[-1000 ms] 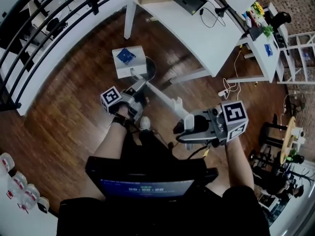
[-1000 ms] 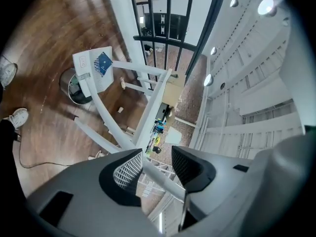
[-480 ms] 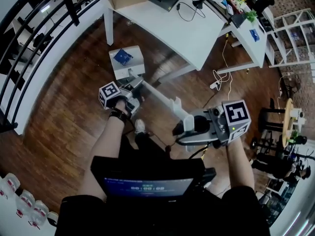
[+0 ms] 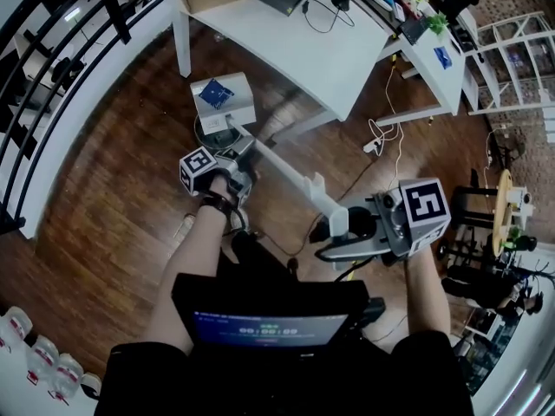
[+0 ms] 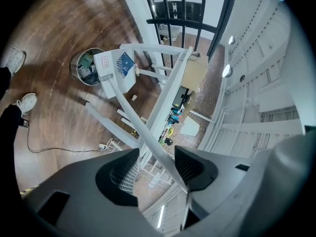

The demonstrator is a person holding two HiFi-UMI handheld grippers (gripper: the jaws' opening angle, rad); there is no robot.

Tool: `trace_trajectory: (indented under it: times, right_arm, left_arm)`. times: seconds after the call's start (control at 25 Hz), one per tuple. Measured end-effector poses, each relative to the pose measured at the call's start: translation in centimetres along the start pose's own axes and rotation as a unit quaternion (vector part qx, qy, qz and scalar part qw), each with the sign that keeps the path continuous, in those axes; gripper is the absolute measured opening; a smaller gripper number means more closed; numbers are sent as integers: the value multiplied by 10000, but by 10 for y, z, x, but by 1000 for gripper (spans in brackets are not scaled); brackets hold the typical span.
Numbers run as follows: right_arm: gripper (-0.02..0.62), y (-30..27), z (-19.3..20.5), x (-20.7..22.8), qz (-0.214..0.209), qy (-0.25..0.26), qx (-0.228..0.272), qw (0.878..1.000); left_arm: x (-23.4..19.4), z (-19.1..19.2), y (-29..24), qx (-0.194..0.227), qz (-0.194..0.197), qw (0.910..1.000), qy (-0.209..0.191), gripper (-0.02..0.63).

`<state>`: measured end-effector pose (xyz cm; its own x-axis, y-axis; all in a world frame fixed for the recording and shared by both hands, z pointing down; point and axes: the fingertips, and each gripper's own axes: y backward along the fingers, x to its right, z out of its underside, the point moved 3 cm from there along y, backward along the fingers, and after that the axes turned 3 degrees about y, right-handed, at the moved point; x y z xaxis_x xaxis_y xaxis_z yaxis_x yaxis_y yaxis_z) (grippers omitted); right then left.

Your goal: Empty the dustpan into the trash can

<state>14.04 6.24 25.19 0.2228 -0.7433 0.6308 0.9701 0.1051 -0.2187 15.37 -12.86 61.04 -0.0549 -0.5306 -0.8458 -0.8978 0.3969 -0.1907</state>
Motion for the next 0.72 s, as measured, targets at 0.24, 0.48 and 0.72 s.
trace_trajectory:
  times: [0.24, 0.48, 0.72]
  right_arm:
    - [86, -12, 7, -9, -149, 9, -700, 9974]
    - [86, -17, 14, -16, -292, 32, -1387, 9899]
    - [86, -26, 12, -20, -463, 8, -2242, 9735]
  left_arm:
    - [-11, 13, -6, 291, 101, 9979, 574, 198]
    - [-16, 31, -12, 89, 282, 9937, 1078, 176]
    - [-15, 51, -18, -236, 472, 9882, 1436, 161]
